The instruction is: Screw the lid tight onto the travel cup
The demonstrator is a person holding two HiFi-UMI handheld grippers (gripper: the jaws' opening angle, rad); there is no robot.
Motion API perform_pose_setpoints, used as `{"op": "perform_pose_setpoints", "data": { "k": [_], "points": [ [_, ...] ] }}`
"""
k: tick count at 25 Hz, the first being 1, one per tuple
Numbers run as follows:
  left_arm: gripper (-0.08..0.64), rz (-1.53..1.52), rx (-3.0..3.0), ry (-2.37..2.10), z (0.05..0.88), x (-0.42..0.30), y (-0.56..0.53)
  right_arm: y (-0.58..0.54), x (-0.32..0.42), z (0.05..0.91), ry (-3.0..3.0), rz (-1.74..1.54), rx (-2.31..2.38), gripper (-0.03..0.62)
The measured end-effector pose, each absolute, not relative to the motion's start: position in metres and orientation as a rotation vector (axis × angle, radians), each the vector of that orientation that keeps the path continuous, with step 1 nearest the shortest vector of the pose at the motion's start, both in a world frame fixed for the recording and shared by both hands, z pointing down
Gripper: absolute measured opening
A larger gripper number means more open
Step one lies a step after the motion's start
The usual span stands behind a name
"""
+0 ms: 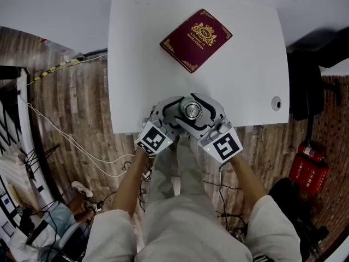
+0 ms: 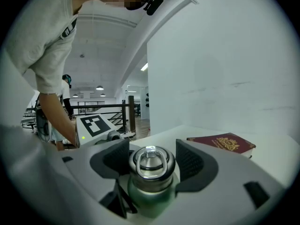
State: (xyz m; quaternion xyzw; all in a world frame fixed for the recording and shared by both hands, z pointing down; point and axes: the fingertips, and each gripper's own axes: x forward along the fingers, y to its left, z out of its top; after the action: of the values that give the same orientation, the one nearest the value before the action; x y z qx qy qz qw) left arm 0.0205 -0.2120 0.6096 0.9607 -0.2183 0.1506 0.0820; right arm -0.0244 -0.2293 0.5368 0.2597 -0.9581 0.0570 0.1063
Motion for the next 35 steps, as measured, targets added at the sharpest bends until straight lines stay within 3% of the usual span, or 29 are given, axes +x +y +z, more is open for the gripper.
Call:
{"op": "perform_pose_setpoints", "data": {
  "k": [16, 35],
  "points": [
    [0.334, 0.451, 2.873, -0.652, 0.609, 0.020, -0.212, -0.214, -0.027, 0.548, -2.757, 0.042, 0.215, 0.259],
    [0.331, 0.456, 2.873, -0.659, 0.608, 0.019, -0.212, -0.224, -0.025, 0.547, -2.758, 0.071, 0.570, 0.255]
  ]
}}
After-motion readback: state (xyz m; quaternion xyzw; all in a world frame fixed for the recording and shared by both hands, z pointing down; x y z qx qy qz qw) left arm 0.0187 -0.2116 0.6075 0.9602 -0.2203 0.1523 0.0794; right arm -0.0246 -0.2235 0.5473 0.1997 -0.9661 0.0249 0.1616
